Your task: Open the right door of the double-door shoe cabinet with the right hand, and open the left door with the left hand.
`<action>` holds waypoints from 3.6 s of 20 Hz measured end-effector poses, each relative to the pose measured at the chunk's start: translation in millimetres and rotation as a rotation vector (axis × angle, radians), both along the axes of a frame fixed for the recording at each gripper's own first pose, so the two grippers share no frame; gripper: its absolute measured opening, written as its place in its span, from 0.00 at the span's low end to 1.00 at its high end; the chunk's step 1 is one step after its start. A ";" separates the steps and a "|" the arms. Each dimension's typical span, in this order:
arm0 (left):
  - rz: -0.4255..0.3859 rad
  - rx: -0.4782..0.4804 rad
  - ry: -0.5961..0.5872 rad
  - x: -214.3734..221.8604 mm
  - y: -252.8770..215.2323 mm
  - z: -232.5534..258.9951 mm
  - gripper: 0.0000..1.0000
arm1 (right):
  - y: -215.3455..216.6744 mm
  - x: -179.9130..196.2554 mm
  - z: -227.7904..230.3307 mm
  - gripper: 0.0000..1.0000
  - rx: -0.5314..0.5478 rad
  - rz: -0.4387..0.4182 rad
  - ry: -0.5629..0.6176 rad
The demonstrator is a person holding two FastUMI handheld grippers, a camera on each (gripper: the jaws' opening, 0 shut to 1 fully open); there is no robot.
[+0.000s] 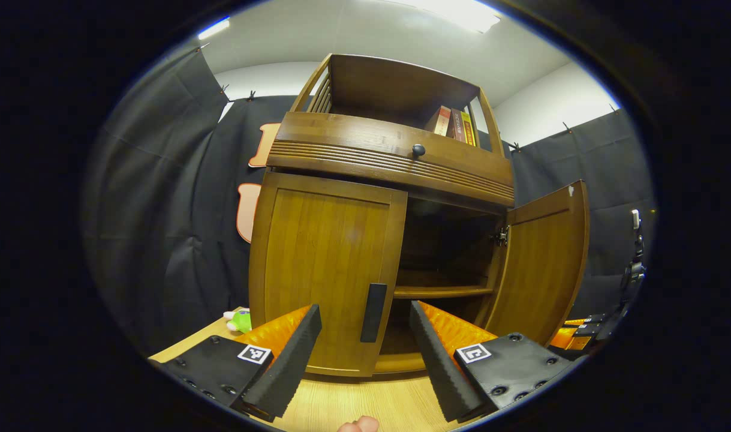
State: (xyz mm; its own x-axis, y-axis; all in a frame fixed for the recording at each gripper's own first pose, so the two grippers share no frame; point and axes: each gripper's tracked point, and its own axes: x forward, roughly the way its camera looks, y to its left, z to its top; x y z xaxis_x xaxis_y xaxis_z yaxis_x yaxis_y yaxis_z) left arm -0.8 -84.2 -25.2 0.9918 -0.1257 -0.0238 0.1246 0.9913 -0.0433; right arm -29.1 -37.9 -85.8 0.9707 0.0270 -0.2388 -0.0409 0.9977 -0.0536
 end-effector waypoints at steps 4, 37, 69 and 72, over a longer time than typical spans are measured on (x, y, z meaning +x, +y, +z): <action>-0.001 -0.004 -0.002 6.4 -6.2 -1.3 0.94 | -21.0 -1.0 3.0 0.10 -0.023 -0.027 -0.003; -0.013 -0.021 -0.019 10.4 -12.6 -6.5 0.94 | -149.8 -32.8 2.0 0.05 0.114 0.103 -0.044; -0.027 0.079 0.053 86.7 0.6 -57.0 0.94 | -2.9 -4.4 16.5 0.99 0.074 0.018 -0.108; -0.072 0.133 0.031 114.7 -17.7 -69.1 0.94 | 1.1 -10.2 16.3 0.88 0.093 0.030 -0.104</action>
State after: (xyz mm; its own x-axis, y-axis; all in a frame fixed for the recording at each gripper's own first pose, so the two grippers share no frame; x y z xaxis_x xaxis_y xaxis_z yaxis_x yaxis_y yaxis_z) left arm 113.9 -101.9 -94.3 0.9788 -0.1906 -0.0754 0.1966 0.9770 0.0829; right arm -39.3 -36.8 -69.6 0.9885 0.0733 -0.1322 -0.0695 0.9970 0.0338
